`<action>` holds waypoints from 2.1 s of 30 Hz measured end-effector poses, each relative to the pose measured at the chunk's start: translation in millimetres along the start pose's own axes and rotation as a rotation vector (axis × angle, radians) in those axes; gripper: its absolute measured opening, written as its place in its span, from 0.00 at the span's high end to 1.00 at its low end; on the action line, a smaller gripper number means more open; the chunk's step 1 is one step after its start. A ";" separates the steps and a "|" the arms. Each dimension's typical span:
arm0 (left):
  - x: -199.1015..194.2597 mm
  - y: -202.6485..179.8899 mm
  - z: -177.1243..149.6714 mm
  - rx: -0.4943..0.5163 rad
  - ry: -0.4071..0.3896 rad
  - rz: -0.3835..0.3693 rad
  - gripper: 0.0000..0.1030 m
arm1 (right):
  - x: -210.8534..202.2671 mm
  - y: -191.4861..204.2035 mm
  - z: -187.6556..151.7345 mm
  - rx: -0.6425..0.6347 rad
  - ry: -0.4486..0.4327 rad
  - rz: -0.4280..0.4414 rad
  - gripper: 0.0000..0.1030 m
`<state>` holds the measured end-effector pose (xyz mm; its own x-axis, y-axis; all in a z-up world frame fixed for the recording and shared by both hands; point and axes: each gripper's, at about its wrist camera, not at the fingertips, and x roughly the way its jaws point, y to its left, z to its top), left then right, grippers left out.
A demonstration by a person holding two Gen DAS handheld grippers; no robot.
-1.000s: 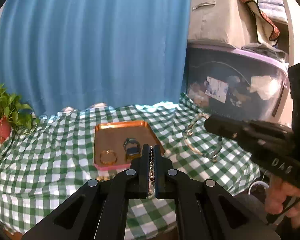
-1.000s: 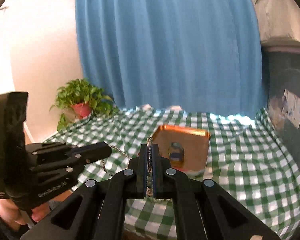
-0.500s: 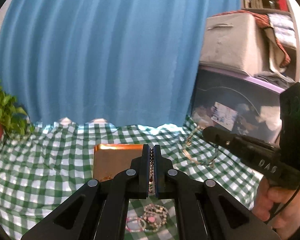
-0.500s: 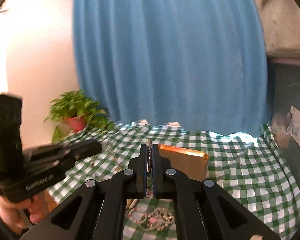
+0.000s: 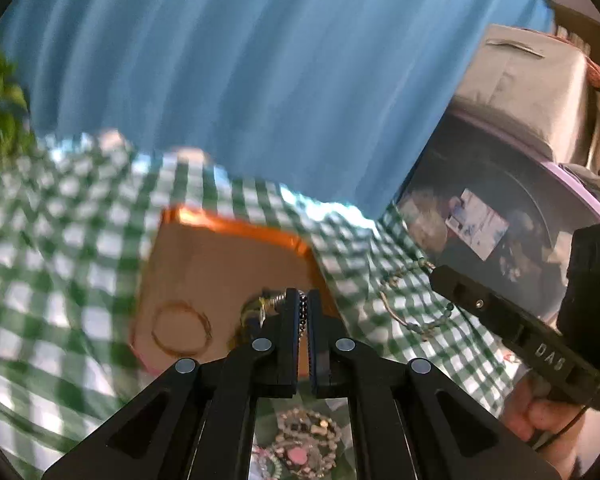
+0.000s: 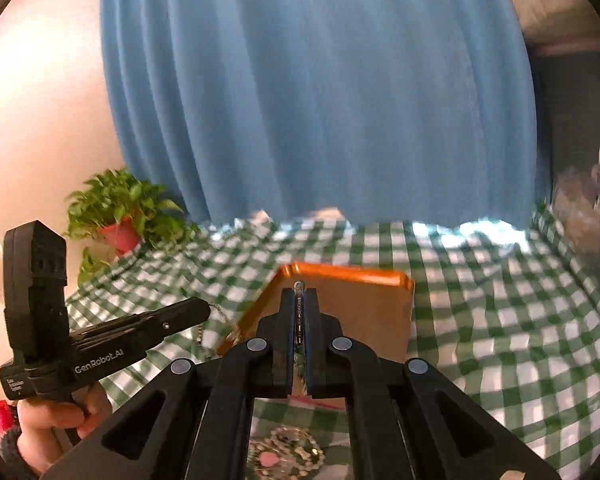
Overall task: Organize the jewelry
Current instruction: 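Lift the chain bracelet with the left tool while the right tool lifts its bracelet, then lower both bracelets into the orange tray and open both tools, then withdraw both tools back from the tray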
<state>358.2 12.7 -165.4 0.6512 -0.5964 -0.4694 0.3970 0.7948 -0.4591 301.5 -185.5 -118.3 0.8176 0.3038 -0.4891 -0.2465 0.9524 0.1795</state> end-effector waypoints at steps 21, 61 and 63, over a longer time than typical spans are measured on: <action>98.1 56.6 -40.8 0.018 0.249 0.251 0.96 | 109.8 -55.0 -68.3 0.074 0.249 -0.064 0.97; -140.5 -97.1 -97.3 0.222 0.054 0.383 0.21 | -89.3 51.9 -92.6 0.037 0.095 -0.253 0.00; -167.0 -114.9 -101.3 0.233 0.015 0.368 0.20 | -111.1 64.0 -93.3 0.036 0.088 -0.277 0.00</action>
<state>138.3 9.6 -110.7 0.7680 -0.2688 -0.5813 0.2764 0.9579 -0.0777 146.3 -155.9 -132.1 0.8025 0.0352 -0.5956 -0.0007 0.9983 0.0580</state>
